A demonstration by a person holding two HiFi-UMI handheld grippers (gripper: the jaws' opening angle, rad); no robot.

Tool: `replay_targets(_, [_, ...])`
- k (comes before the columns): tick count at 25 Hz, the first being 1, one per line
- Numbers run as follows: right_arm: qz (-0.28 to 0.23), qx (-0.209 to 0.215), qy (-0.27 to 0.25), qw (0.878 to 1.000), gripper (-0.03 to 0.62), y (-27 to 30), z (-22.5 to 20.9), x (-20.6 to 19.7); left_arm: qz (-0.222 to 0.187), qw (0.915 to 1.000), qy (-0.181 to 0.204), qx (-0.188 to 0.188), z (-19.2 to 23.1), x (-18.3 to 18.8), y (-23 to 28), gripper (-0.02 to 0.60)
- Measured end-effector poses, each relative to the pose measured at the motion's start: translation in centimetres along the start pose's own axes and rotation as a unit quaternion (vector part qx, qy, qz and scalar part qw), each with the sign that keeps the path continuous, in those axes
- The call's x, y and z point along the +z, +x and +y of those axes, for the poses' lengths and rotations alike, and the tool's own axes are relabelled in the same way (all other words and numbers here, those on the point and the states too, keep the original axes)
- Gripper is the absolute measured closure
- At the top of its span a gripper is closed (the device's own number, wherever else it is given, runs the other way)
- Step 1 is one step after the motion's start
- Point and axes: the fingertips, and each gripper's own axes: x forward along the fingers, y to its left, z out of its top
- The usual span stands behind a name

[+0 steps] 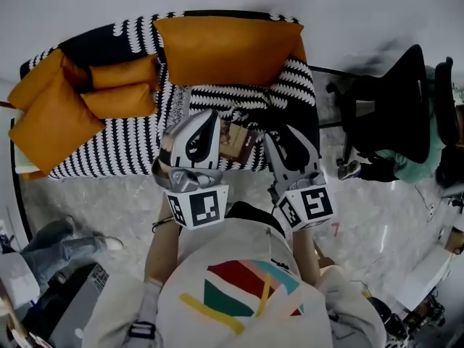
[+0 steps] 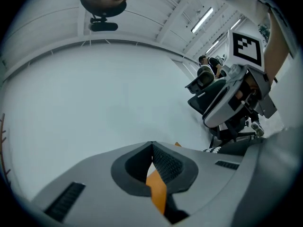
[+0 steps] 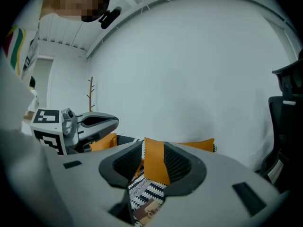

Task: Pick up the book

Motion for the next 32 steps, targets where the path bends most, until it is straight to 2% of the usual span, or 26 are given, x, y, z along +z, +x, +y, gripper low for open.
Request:
replay_targets(3, [0.017, -0.008, 0.029, 0.999, 0.448, 1.8, -1.8, -1.4, -0.009, 0.9998, -0.004, -0.019, 0.3, -0.9, 3.1, 0.574])
replay_targets(6, [0.035, -0.014, 0.067, 0.997, 0.433, 3.3, -3.9, -4.6, -0.014, 0.9991, 0.003, -0.041, -0.7, -2.6, 6.3, 0.574])
replay_targets(8, [0.049, -0.024, 0.103, 0.993, 0.313, 4.0, -5.4, -8.1, -0.014, 0.9981, 0.02, -0.057, -2.3, -4.3, 8.3, 0.574])
replay_targets(9, [0.052, -0.036, 0.12, 0.991, 0.276, 4.2, -6.3, -10.2, -0.015, 0.9974, 0.028, -0.064, -3.1, -5.2, 9.2, 0.574])
replay_targets(11, [0.066, -0.056, 0.153, 0.984, 0.255, 4.6, -8.1, -14.8, -0.017, 0.9966, 0.034, -0.073, -4.9, -7.1, 11.0, 0.574])
replay_targets(15, [0.124, -0.033, 0.23, 0.965, 0.256, 4.7, -10.1, -25.2, -0.03, 0.9959, 0.027, -0.08, -8.6, -10.6, 13.7, 0.574])
replay_targets(19, [0.185, -0.016, 0.299, 0.936, 0.256, 4.0, -10.5, -34.7, -0.023, 0.9936, 0.023, -0.108, -12.9, -14.5, 14.8, 0.574])
replay_targets(23, [0.257, 0.016, 0.294, 0.92, 0.256, 3.7, -9.6, -42.7, 0.004, 0.9913, 0.029, -0.128, -16.3, -18.3, 14.9, 0.574])
replay_targets(25, [0.284, 0.038, 0.295, 0.911, 0.256, 3.8, -8.8, -45.9, 0.01, 0.9901, 0.034, -0.136, -17.2, -19.3, 15.0, 0.574])
replay_targets(27, [0.297, 0.052, 0.322, 0.897, 0.256, 4.1, -8.1, -48.4, 0.012, 0.9891, 0.035, -0.143, -18.0, -20.2, 14.9, 0.574])
replay_targets(32, [0.283, 0.044, 0.404, 0.869, 0.256, 4.8, -7.8, -50.7, 0.019, 0.9863, 0.04, -0.159, -19.1, -21.3, 14.5, 0.574])
